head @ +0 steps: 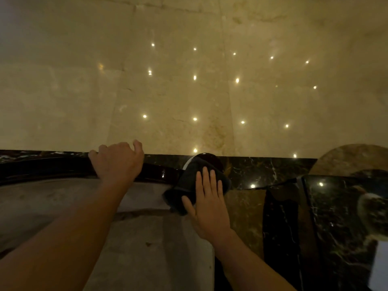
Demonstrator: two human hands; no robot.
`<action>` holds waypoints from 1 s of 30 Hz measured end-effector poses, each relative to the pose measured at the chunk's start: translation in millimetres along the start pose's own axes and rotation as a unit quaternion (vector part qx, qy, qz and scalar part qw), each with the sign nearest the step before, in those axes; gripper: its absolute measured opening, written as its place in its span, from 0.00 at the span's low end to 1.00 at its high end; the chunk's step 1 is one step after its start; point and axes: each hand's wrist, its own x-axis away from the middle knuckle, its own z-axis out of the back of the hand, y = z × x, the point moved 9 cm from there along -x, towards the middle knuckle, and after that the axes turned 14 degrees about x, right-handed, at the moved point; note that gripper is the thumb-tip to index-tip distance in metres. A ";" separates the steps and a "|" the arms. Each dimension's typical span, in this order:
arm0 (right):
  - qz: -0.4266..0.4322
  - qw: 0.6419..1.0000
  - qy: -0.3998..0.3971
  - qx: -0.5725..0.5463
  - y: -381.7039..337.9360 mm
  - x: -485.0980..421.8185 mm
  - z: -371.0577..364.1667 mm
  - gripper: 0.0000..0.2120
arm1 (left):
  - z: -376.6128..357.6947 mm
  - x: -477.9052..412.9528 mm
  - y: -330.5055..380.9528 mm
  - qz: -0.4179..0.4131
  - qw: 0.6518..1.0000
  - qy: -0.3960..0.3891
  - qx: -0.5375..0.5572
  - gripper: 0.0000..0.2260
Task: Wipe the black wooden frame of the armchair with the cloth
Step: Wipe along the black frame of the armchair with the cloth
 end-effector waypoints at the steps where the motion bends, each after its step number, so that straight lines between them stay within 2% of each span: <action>1: -0.020 1.000 0.004 -0.012 2.8 -8.2 3.0 0.39 | -0.4 -0.2 1.6 0.003 1.000 0.002 -0.002 0.33; 4: -0.045 0.999 0.018 -0.012 3.8 -52.1 13.8 0.36 | -2.2 -1.4 4.9 0.002 1.000 0.005 -0.004 0.33; 7: 0.013 0.999 0.035 0.031 -12.3 -98.3 26.3 0.31 | -2.8 -3.0 4.1 -0.004 1.000 0.010 -0.001 0.32; 10: 0.093 0.992 0.076 0.043 -18.4 -106.6 31.6 0.27 | -1.1 -3.5 5.7 -0.015 1.000 0.020 0.005 0.32; 12: 0.096 0.989 0.096 0.055 -7.4 -105.6 31.9 0.24 | 0.6 -1.7 4.9 -0.016 1.000 0.026 0.004 0.31; 13: 0.061 0.991 0.107 0.057 2.7 -105.3 33.7 0.22 | 0.7 -0.9 5.2 -0.017 0.999 0.027 0.004 0.31; 15: -0.061 0.988 0.133 0.045 25.1 -98.5 38.0 0.20 | 1.5 -0.6 6.5 -0.024 0.999 0.034 0.009 0.31; 18: -0.233 0.959 0.154 -0.057 54.1 -73.6 29.4 0.19 | 1.2 -1.4 5.2 -0.021 0.999 0.040 0.019 0.31; 19: -0.282 0.939 0.155 -0.124 63.8 -61.2 22.1 0.19 | 0.8 -0.6 6.3 -0.023 0.999 0.039 0.023 0.31; 22: -0.383 0.845 0.164 -0.337 65.0 -29.3 -5.7 0.18 | 2.6 -0.3 5.0 -0.013 0.999 0.042 0.029 0.31; 24: -0.433 0.790 0.174 -0.398 49.8 -11.8 -17.3 0.20 | 2.7 1.2 6.9 -0.013 0.999 0.042 0.027 0.31; 26: -0.470 0.757 0.184 -0.416 36.2 -6.3 -21.8 0.24 | 3.7 2.0 8.2 -0.014 0.998 0.044 0.030 0.31; 28: -0.474 0.756 0.187 -0.411 28.0 -10.6 -20.2 0.27 | 4.1 1.4 8.5 -0.010 0.999 0.044 0.029 0.31; 30: -0.455 0.797 0.168 -0.361 25.7 -15.6 -18.5 0.31 | 3.0 2.3 8.5 -0.007 0.999 0.039 0.025 0.31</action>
